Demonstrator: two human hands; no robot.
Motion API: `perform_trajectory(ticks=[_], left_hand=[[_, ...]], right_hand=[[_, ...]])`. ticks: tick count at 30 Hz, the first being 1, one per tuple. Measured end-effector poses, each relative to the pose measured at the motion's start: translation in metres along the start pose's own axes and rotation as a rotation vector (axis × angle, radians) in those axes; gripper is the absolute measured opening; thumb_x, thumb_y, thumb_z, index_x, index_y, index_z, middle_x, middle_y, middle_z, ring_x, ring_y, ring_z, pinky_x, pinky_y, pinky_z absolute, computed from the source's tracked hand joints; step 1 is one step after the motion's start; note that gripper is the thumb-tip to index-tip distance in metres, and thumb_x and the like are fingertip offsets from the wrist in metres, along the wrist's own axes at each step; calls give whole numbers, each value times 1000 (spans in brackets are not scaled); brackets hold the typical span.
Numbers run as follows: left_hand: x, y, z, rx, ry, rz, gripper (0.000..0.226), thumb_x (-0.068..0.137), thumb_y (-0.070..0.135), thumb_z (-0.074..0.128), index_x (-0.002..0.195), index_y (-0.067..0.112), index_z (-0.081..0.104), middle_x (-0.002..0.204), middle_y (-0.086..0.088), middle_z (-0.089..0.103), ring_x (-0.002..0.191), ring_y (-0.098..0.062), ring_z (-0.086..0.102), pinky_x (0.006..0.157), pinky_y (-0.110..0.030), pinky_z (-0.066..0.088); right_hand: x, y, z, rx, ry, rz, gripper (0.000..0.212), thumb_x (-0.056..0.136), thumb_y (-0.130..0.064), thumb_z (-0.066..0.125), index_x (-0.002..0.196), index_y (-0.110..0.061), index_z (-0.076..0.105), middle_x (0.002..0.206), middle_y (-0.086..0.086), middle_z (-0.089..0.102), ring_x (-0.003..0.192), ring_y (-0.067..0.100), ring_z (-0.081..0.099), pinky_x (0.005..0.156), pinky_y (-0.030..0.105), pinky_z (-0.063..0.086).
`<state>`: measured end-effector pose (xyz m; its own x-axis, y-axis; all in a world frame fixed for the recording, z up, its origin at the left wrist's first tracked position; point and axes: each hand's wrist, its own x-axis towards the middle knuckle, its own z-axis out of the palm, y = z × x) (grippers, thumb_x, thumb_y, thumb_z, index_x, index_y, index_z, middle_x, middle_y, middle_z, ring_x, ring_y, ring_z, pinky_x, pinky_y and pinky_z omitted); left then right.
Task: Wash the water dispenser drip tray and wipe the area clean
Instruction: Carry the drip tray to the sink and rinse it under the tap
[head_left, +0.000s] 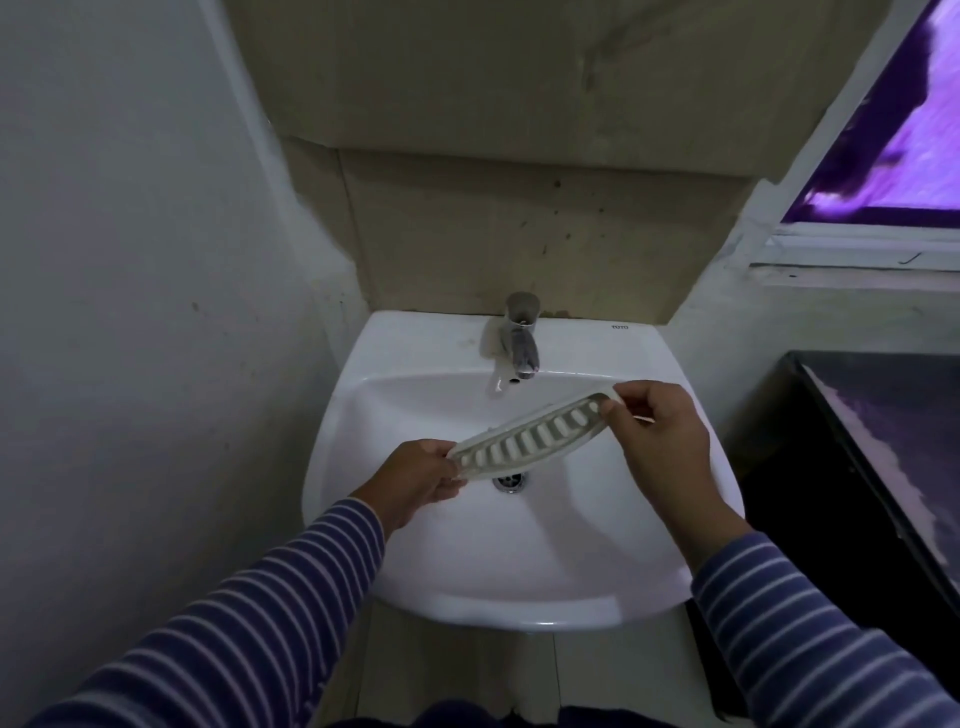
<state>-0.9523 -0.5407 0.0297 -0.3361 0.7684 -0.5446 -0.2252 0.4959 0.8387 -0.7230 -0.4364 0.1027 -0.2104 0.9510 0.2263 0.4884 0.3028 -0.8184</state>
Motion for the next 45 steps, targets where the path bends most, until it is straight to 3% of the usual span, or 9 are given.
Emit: perform_trajectory(ticks=[4, 12, 18, 23, 27, 32, 37, 41, 45], left_hand=[[0, 1, 1, 60, 8, 9, 20, 86, 0, 62, 104, 8, 66, 98, -15, 71, 90, -25, 67, 82, -33, 57], [1, 5, -1, 48, 71, 89, 24, 84, -4, 63, 103, 10, 64, 100, -6, 69, 91, -19, 64, 72, -27, 55], [2, 8, -3, 121, 127, 208, 29, 82, -7, 62, 105, 11, 60, 91, -4, 65, 77, -18, 57, 64, -28, 46], [3, 8, -3, 161, 152, 265, 31, 82, -4, 65, 104, 15, 56, 98, -7, 64, 78, -17, 57, 66, -26, 45], [5, 7, -5, 163, 171, 272, 32, 82, -4, 65, 107, 14, 54, 103, -9, 64, 79, -19, 55, 66, -26, 44], [10, 7, -11, 174, 164, 256, 30, 84, -1, 65, 108, 14, 55, 103, -6, 65, 84, -17, 58, 66, -24, 46], [15, 5, -24, 26, 54, 163, 25, 86, 2, 63, 108, 14, 58, 107, -6, 68, 96, -22, 62, 80, -34, 50], [17, 1, -31, -308, -63, 36, 23, 85, -6, 58, 104, 7, 61, 100, -12, 69, 91, -22, 66, 75, -29, 55], [25, -4, -33, -490, -48, -8, 19, 86, -4, 58, 105, 0, 63, 93, -15, 72, 83, -23, 69, 67, -29, 60]], right_hand=[[-3, -9, -1, -51, -18, -99, 17, 85, -33, 63, 97, -22, 66, 96, -9, 59, 84, -1, 56, 66, 9, 42], [-14, -21, 1, -46, -33, -373, 15, 84, -16, 66, 97, -10, 65, 104, -2, 55, 91, 1, 52, 79, 10, 49], [-27, -34, 1, -140, -26, -617, 23, 75, 3, 69, 97, -3, 65, 103, 13, 63, 102, 3, 46, 96, 7, 35], [-32, -42, -2, -150, -20, -681, 19, 79, -6, 57, 95, -2, 66, 96, 13, 63, 95, 17, 53, 88, 17, 43], [-31, -38, -1, -204, -39, -644, 27, 69, 9, 70, 94, -2, 67, 94, 13, 63, 92, 16, 53, 82, 23, 43], [-24, -26, 3, -183, -73, -558, 30, 70, 7, 71, 95, -7, 65, 95, 3, 59, 92, 8, 48, 83, 10, 37], [-2, 0, 9, -45, -127, -172, 27, 79, -5, 71, 96, -21, 59, 102, -6, 56, 90, 5, 56, 74, 9, 48], [17, 23, 17, 68, -261, 288, 17, 80, -10, 69, 92, -20, 61, 98, 4, 65, 87, 22, 62, 75, 34, 54], [39, 16, 33, -203, -398, 236, 29, 90, -21, 60, 119, -18, 59, 119, 7, 61, 99, 22, 58, 80, 28, 45]])
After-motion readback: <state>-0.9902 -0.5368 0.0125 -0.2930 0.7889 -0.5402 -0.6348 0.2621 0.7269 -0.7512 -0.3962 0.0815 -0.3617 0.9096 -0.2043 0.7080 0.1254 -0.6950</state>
